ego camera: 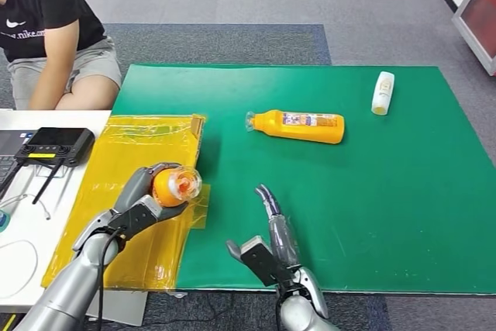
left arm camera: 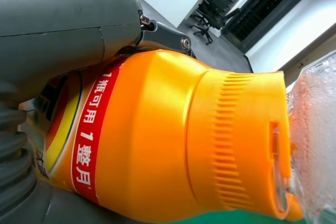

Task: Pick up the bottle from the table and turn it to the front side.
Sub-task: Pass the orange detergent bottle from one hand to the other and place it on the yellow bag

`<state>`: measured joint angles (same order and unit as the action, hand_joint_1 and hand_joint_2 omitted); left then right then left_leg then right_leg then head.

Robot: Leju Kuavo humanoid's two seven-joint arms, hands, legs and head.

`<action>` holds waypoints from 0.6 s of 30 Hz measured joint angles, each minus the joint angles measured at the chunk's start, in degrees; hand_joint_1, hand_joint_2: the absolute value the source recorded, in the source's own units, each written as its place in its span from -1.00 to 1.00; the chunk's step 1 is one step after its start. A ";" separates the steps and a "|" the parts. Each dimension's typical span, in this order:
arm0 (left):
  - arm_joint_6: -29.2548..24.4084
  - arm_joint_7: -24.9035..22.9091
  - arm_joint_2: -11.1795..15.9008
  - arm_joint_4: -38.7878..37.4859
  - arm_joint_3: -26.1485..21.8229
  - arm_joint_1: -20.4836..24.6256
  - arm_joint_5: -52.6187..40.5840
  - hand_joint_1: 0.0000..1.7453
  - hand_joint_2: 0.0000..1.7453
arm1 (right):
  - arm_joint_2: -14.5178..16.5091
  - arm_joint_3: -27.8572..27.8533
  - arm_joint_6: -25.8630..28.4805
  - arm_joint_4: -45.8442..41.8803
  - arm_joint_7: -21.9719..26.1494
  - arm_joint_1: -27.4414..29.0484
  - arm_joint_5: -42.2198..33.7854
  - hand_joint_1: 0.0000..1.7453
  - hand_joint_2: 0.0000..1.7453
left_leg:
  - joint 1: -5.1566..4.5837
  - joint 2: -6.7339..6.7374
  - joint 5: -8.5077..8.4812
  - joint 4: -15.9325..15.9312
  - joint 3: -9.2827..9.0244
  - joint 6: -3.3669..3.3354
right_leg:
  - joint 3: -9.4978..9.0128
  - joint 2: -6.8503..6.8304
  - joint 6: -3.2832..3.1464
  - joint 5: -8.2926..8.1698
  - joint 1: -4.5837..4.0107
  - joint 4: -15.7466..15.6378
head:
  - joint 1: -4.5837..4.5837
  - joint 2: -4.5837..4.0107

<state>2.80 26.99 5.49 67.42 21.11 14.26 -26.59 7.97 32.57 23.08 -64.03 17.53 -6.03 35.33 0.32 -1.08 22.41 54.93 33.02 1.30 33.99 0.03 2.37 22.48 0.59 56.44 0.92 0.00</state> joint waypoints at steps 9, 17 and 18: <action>0.36 -0.91 -0.17 -5.70 0.61 3.33 0.16 -0.90 1.00 | 0.18 -0.02 -0.60 2.16 -0.78 -0.54 -1.58 -1.00 1.00 | -0.06 -0.04 0.23 -0.02 -0.46 -0.10 | -0.53 -0.04 -0.17 0.22 0.04 -0.01 | 0.01 0.00; 0.17 -1.37 -0.54 -10.35 1.79 3.24 -1.51 -1.00 1.00 | 0.29 -0.02 -0.95 3.47 -1.05 -0.80 -1.79 -1.00 1.00 | -0.03 0.02 0.01 -0.03 -0.49 0.15 | -0.34 0.16 -0.14 -0.12 0.02 0.00 | 0.00 0.00; 0.17 -1.37 -0.56 -10.77 1.90 3.05 -1.70 -1.00 1.00 | 0.30 -0.02 -0.97 3.58 -1.04 -0.83 -1.77 -1.00 1.00 | -0.03 0.04 0.01 -0.03 -0.47 0.16 | -0.30 0.19 -0.14 -0.12 0.02 0.00 | -0.01 0.00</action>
<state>2.97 25.62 4.93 56.65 23.00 17.31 -28.29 8.27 32.55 22.11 -60.45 16.49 -6.86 33.56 0.30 -1.04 22.42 54.90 32.55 1.46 33.70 0.22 2.23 22.37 0.61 56.44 0.91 0.00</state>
